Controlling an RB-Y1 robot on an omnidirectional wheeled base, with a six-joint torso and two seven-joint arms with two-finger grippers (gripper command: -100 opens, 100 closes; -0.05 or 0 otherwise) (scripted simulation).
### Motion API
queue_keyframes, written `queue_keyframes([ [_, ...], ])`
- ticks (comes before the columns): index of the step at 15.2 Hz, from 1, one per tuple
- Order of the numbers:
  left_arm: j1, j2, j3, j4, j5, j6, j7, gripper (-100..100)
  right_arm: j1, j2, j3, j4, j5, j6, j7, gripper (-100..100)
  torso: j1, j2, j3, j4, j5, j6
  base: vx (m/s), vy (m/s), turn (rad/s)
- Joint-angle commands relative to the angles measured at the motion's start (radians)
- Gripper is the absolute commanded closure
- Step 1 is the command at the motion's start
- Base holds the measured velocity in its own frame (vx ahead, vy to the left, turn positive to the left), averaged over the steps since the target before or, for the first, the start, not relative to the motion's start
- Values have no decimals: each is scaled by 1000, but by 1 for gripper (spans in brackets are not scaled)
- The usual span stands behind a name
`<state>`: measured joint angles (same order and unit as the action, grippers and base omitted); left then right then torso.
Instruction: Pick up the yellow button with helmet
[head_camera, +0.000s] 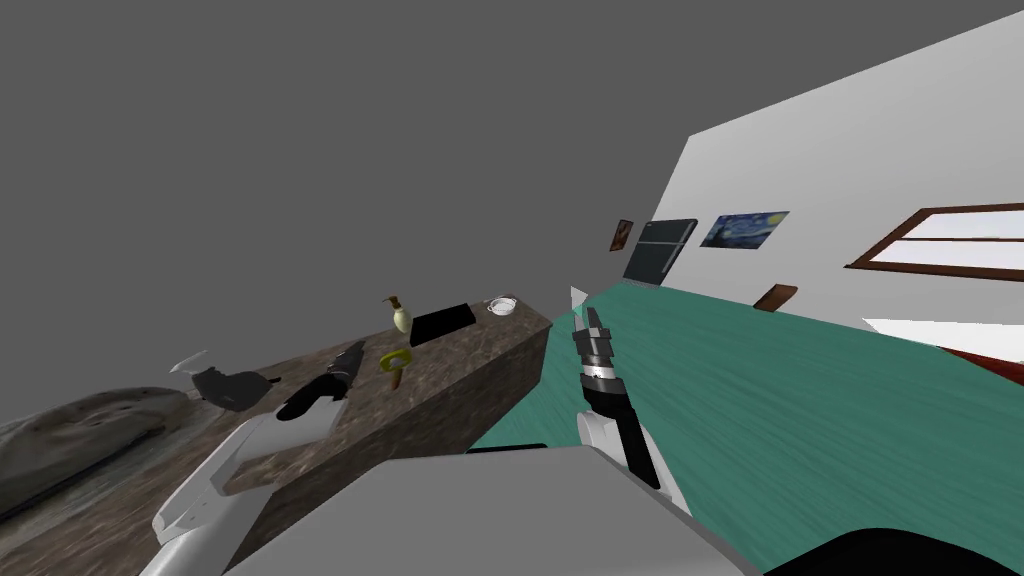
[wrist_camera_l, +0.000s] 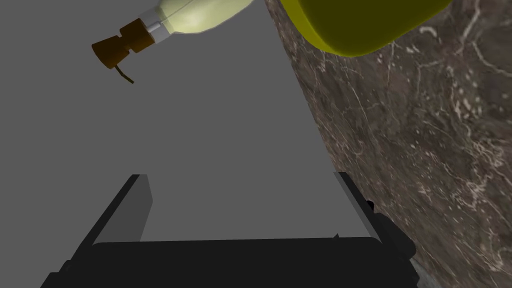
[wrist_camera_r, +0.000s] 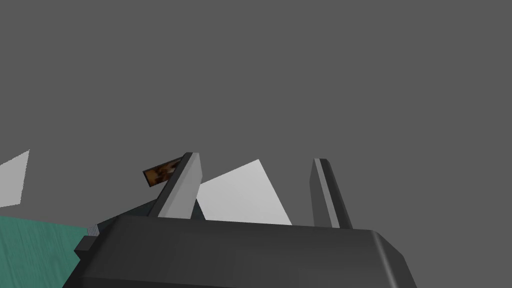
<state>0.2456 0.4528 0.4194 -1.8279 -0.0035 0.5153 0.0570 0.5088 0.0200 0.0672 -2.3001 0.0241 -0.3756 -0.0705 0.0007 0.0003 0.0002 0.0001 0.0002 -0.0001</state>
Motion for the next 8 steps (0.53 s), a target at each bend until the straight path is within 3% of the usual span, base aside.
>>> queue_keyframes([
  [1,-2,1,4,2,-1,30,0,-100,0,0,0,0,0,0,0,0,0,0,0,0,0,0,-6,5,10],
  [2,-23,20,30,35,2,65,2,-100,0,0,0,0,0,0,0,0,0,0,0,0,0,0,-10,-2,-164],
  [4,-23,20,30,35,2,104,2,-100,0,0,0,0,0,0,0,0,0,0,0,0,0,1,-12,3,-147],
  [5,-45,40,56,67,5,130,5,-100,0,0,0,0,0,0,0,0,0,0,0,0,0,0,-13,1,-192],
  [8,-45,40,56,67,5,179,5,-100,0,0,0,0,0,0,0,0,0,0,0,0,0,0,-10,4,-85],
])
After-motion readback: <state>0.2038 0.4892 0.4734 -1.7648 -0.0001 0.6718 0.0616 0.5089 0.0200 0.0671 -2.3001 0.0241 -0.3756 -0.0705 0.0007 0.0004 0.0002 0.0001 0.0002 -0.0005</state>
